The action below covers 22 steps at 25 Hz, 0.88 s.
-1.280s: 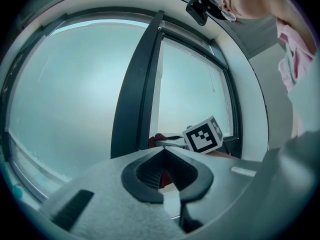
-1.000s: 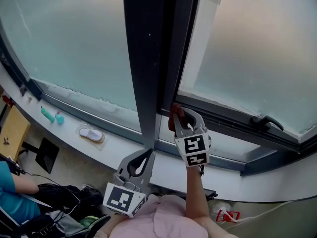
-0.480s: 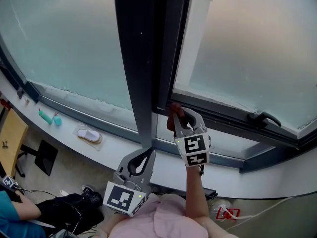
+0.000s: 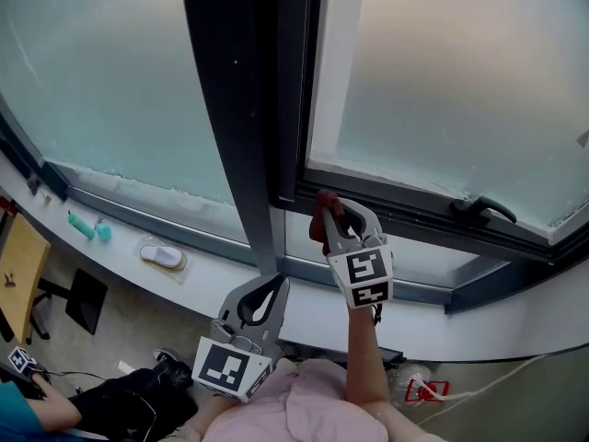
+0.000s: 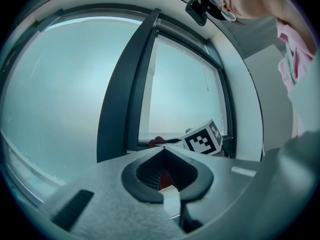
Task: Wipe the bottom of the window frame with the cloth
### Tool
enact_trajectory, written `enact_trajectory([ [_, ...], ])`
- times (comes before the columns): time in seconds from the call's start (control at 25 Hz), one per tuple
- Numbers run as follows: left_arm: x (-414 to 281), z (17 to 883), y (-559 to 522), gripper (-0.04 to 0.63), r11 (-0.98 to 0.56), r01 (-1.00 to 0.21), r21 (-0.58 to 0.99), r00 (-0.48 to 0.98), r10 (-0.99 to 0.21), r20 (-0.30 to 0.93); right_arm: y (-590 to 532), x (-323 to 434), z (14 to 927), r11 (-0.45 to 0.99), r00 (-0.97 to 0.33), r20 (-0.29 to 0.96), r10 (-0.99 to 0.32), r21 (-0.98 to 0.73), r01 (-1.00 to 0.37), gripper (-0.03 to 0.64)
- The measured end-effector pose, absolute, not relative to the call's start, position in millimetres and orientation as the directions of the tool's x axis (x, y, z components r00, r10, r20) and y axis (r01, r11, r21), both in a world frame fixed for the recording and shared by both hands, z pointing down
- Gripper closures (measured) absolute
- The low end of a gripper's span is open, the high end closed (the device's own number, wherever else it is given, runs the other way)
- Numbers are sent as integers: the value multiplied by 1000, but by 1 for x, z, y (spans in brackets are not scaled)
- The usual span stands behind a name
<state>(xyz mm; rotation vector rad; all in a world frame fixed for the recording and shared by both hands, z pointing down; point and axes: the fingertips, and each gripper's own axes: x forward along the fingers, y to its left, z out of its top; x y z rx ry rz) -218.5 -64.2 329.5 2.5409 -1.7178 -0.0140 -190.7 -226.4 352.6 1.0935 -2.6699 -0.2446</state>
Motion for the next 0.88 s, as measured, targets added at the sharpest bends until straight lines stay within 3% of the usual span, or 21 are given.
enact_trajectory([
  [0.88, -186, 330, -72, 598, -426, -902, 74, 429, -903, 32, -231, -138, 351, 666, -651, 145, -745, 220, -713, 565],
])
